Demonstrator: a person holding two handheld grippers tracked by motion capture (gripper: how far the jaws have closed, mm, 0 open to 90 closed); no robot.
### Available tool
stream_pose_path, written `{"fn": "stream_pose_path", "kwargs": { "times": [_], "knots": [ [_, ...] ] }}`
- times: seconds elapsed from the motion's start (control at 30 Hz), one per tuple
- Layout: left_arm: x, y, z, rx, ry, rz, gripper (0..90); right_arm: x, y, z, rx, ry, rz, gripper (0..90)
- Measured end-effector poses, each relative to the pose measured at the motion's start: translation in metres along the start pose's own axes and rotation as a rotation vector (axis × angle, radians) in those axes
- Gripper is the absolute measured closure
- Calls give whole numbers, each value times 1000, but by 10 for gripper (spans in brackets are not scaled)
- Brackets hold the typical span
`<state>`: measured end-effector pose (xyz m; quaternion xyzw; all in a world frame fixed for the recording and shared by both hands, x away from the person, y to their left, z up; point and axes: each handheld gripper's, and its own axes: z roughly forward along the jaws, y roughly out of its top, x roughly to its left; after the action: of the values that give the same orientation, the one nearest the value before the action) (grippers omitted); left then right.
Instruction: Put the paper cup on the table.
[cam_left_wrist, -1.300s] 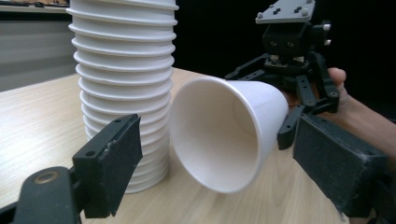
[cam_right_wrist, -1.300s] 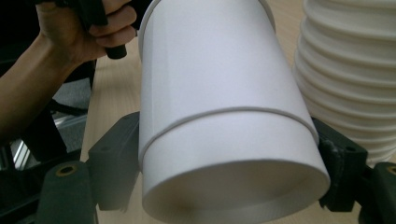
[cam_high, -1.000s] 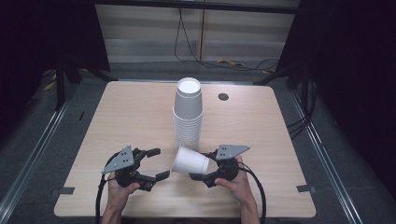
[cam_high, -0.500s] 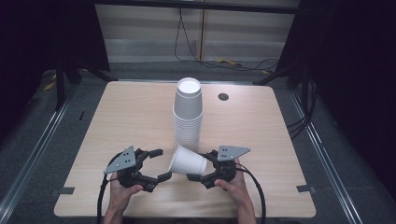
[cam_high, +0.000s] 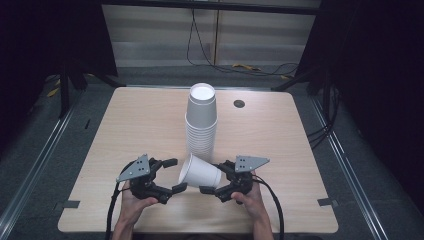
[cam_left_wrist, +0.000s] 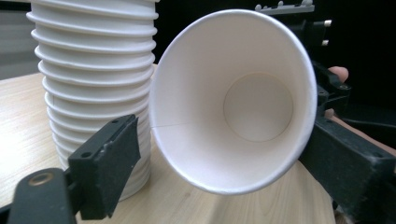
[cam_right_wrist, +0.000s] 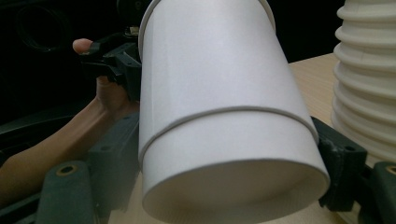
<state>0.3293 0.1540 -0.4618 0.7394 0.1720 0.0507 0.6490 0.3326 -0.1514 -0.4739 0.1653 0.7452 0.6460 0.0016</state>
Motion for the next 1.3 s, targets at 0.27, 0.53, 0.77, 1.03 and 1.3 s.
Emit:
{"fn": "stream_pose_path", "kwargs": {
  "times": [0.27,0.53,0.77,1.03,1.3],
  "knots": [
    [-1,0,10,55,-16,14,0,3,0,6,31,21,-22,225],
    [-2,0,16,66,-65,23,0,5,-1,7,41,43,-39,225],
    [0,-1,18,65,-100,13,0,6,-1,9,49,54,-43,225],
    [-4,4,24,88,-125,42,19,9,-1,10,63,63,-54,225],
    [-3,3,25,95,-140,45,46,9,-1,9,80,60,-53,221]
  ]
}}
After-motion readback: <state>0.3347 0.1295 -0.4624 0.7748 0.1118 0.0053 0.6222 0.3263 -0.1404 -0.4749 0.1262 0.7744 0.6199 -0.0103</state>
